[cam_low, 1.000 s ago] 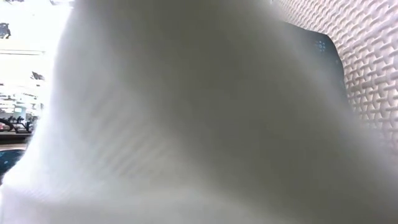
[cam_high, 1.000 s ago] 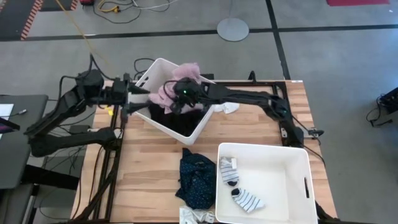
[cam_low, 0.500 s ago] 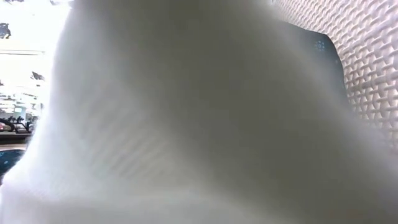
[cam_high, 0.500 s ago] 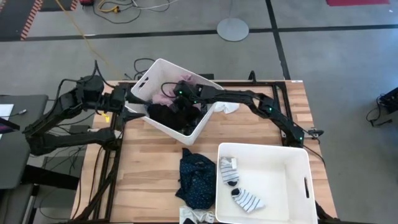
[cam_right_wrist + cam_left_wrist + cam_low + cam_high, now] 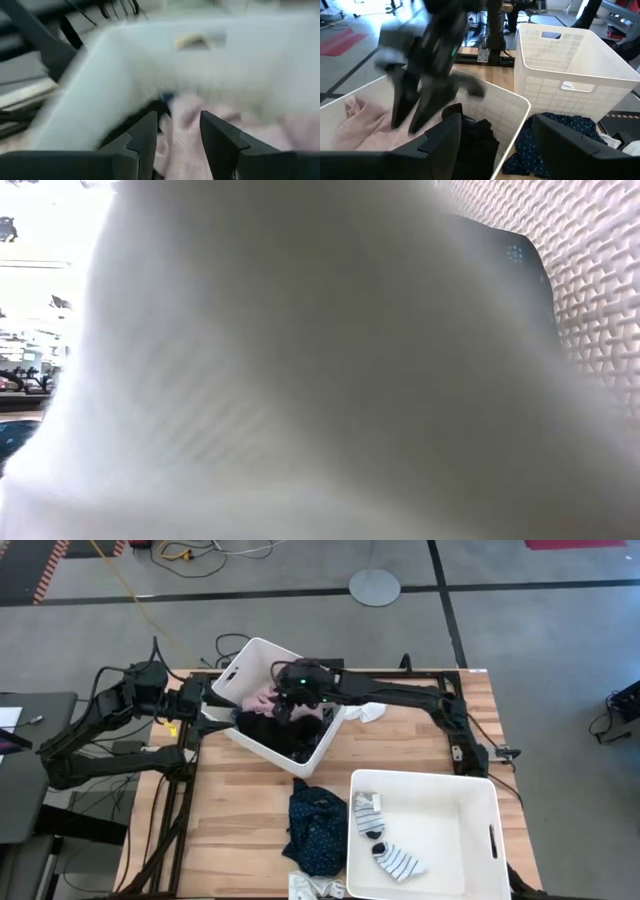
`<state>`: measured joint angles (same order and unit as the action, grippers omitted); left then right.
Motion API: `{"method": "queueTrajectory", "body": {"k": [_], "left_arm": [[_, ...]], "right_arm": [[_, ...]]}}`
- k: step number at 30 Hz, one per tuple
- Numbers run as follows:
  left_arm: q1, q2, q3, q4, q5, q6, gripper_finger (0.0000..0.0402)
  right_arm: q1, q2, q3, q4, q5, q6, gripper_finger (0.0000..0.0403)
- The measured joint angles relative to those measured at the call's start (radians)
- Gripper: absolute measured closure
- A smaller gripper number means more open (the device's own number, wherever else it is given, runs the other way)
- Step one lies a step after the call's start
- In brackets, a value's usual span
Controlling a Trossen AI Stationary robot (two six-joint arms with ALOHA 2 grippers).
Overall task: Sort clothes
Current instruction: Put the dark blue circle dotted polo shirt into the top white laundry bin
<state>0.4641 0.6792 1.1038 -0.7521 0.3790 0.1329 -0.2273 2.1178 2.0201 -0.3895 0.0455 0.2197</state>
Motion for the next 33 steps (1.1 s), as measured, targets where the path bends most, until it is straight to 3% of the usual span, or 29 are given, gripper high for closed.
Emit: {"method": "queueTrajectory", "body": {"k": [5,12,22,27,33], "left_arm": [[0.000,0.000,0.000,-0.001,0.000,-0.001,0.0162],[-0.005,0.000,0.000,-0.007,0.000,-0.006,0.0162],[-0.072,-0.019,-0.096,0.004,0.001,-0.041,0.0162],[-0.158,-0.027,-0.162,0.072,0.026,-0.116,0.0162],[-0.344,-0.023,-0.227,0.224,0.024,-0.191,0.0162]], "right_arm": [[0.074,-0.140,0.000,0.017,0.073,-0.123,0.0237],[0.202,-0.288,0.002,0.019,0.084,-0.256,0.0237],[0.391,-0.352,0.002,-0.235,0.084,-0.326,0.0237],[0.459,-0.353,0.002,-0.355,0.084,-0.289,0.0237],[0.525,-0.353,0.002,-0.502,0.085,-0.254,0.0237]]}}
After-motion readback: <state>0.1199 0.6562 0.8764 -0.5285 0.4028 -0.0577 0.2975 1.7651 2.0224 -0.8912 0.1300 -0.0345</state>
